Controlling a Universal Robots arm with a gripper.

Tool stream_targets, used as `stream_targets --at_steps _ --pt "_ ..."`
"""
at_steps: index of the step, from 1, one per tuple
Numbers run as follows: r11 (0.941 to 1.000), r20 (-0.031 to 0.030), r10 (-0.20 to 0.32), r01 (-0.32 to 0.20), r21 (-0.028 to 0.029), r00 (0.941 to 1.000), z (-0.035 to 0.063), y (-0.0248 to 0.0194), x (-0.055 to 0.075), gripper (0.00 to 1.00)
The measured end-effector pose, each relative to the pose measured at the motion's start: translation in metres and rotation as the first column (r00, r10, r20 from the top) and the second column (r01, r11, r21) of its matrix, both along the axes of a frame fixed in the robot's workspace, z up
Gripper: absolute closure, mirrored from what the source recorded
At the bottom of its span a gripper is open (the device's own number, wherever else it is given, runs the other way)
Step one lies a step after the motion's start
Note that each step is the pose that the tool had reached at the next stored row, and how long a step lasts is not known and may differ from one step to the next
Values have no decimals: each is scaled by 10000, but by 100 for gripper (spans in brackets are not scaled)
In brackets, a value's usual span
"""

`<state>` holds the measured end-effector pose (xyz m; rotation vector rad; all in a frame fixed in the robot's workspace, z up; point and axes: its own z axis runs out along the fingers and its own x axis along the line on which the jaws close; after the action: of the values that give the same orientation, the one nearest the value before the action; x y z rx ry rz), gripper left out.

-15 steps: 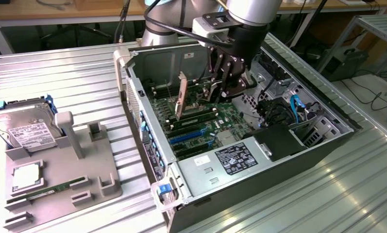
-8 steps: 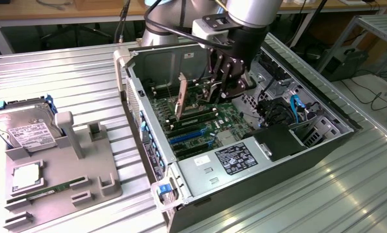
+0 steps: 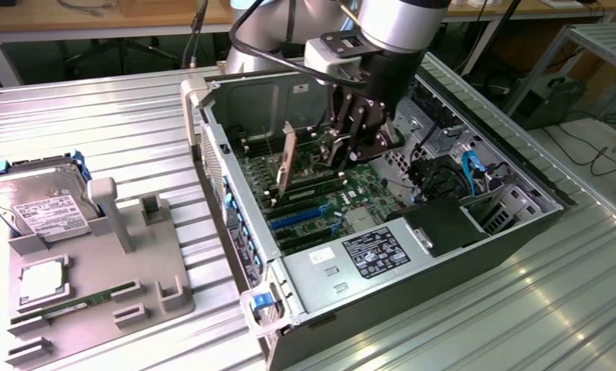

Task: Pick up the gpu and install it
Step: 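Insert the gpu into the slot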

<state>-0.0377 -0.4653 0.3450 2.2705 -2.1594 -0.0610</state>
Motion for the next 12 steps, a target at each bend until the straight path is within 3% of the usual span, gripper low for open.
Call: stream_targets --at_steps 5,12 --pt "10000 -121 -65 65 0 9999 -60 0 -1 72" --pt "9999 -189 -131 131 0 9997 -140 0 -1 72"
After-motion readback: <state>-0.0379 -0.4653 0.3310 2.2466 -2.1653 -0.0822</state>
